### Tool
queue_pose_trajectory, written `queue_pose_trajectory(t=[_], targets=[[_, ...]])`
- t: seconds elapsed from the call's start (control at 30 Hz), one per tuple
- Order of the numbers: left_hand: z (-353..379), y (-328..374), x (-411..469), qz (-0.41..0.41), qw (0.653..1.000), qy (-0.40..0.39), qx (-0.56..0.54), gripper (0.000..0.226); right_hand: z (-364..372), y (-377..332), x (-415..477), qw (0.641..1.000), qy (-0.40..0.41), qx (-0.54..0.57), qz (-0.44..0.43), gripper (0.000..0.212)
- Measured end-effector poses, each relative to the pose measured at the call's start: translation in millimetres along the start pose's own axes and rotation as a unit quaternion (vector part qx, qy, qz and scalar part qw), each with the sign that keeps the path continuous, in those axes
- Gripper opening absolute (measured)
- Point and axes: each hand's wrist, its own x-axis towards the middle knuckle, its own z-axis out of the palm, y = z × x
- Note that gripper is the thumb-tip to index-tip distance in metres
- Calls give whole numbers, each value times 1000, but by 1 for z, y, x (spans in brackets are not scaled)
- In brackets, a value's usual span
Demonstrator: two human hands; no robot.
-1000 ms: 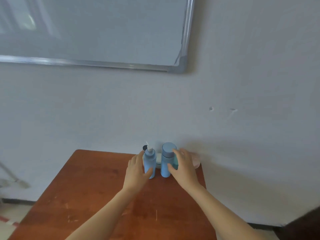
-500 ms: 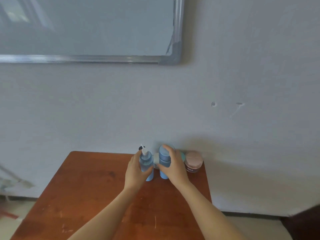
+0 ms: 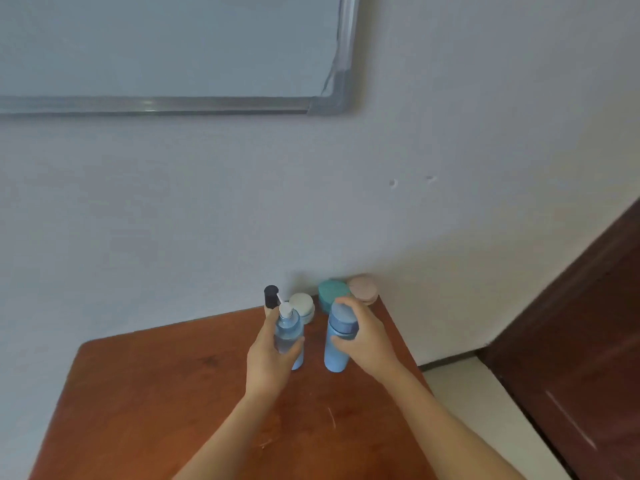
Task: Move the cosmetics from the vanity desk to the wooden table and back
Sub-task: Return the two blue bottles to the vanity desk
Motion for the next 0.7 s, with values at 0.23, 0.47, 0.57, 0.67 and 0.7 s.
queue_pose_trajectory(t=[0.23,0.47,0.57,0.67,0.7], targets=[[-31,9,-34,98,982,-159,-7,66,-21,-35,-102,982,172,3,80,61],[-10,53,-98,233,920,-311,-49,68,-61,-74,-225,942,300,-32,147,56],[15,78,-135,262,885,-379,-62,65,-85,-86,-289,916,362,-44,167,56],[43,101,-188,293,847,-437,-71,64,-103,-95,-362,880,430,-52,196,60],[52,107,-210,303,834,-456,-76,63,-108,-97,-388,867,451,-50,206,60]])
